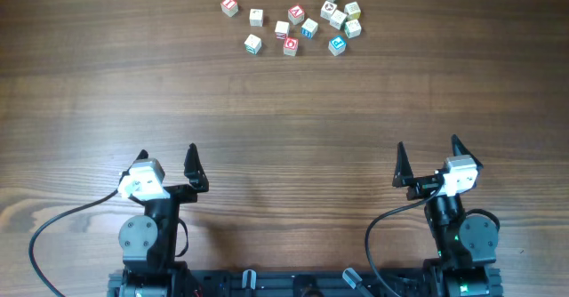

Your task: Form a circle

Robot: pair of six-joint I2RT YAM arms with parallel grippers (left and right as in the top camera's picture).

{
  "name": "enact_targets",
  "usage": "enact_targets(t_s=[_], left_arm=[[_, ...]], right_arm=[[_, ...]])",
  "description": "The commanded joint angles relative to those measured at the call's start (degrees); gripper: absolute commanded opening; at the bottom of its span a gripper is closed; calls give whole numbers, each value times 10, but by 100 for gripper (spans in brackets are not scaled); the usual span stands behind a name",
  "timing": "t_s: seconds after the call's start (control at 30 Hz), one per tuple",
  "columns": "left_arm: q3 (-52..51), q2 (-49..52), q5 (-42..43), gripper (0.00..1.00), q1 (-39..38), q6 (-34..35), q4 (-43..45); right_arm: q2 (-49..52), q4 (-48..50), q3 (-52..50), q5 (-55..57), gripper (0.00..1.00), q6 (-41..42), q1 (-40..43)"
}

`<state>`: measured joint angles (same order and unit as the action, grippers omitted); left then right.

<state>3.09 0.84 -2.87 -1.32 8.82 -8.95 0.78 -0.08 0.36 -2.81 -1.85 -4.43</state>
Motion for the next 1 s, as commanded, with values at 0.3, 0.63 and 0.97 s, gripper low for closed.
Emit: enact_targets(t_s=[0.3, 0.63, 0.97], left_arm=[[-5, -5, 7, 100, 5, -11, 0], [-5, -5, 7, 100, 5, -11, 0], [-5, -5, 65, 100, 4, -9, -3]], right_arm=[[-2, 1, -1, -7, 100, -10, -2], [-2, 1, -1, -7, 100, -10, -2], [-2, 1, -1, -7, 100, -10, -2]])
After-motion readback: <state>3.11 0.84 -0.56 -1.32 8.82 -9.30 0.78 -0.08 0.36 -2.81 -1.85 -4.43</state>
